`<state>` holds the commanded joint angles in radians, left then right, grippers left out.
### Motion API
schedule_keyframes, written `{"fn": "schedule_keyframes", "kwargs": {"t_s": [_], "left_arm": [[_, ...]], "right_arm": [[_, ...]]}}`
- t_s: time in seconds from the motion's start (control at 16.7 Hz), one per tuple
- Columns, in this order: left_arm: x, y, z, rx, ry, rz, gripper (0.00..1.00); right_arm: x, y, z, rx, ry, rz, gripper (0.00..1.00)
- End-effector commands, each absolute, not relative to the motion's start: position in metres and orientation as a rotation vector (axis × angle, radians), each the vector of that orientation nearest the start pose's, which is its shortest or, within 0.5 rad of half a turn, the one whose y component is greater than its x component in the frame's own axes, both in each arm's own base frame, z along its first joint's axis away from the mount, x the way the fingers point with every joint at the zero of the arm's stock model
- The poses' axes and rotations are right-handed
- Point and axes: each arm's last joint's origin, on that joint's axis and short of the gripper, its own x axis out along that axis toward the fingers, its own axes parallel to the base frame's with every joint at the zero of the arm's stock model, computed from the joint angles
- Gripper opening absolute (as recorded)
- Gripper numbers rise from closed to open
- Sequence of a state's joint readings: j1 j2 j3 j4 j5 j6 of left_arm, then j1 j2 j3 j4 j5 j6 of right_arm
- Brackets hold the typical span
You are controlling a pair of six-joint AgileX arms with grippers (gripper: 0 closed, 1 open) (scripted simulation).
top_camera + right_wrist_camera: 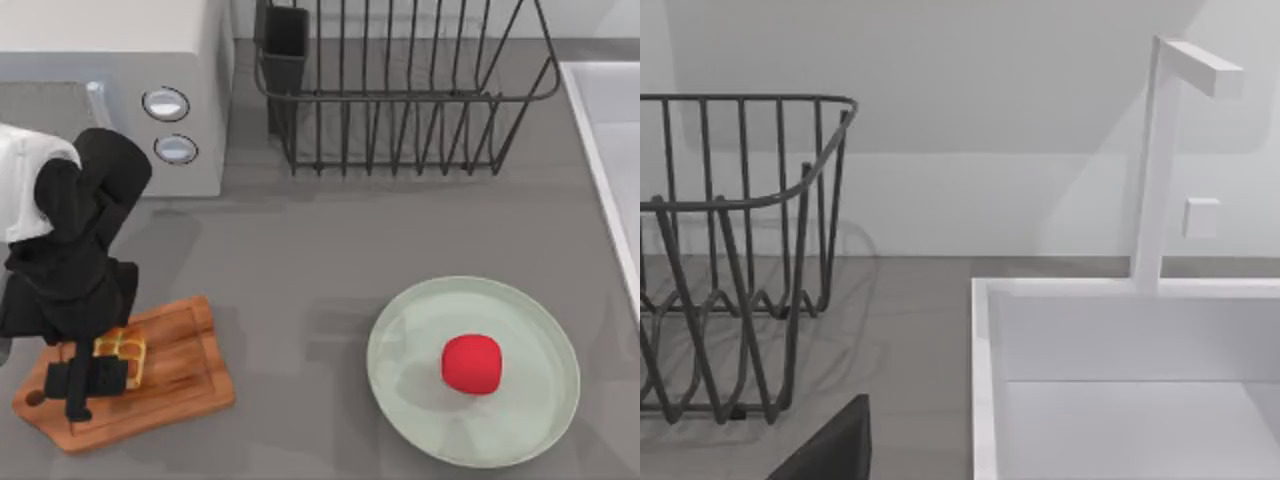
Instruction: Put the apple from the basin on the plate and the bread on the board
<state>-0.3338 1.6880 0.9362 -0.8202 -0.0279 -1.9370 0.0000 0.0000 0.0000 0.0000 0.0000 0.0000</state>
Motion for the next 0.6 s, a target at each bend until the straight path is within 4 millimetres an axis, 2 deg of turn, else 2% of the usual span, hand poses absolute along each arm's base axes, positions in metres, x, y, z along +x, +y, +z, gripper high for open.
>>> {"fn": "schedule_keyframes", "kwargs": {"t_s": [0.36, 0.6], "left_arm": [[0.2618, -0.0886, 0.1393, -1.218, 1.167, 1.241, 0.98], [0.2618, -0.0886, 0.1393, -1.218, 1.167, 1.241, 1.00]], "right_arm": [[0.1057, -0.0012, 0.1600, 0.000, 0.000, 0.000, 1.00], [0.1057, -0.0012, 0.1600, 0.000, 0.000, 0.000, 1.00]]}}
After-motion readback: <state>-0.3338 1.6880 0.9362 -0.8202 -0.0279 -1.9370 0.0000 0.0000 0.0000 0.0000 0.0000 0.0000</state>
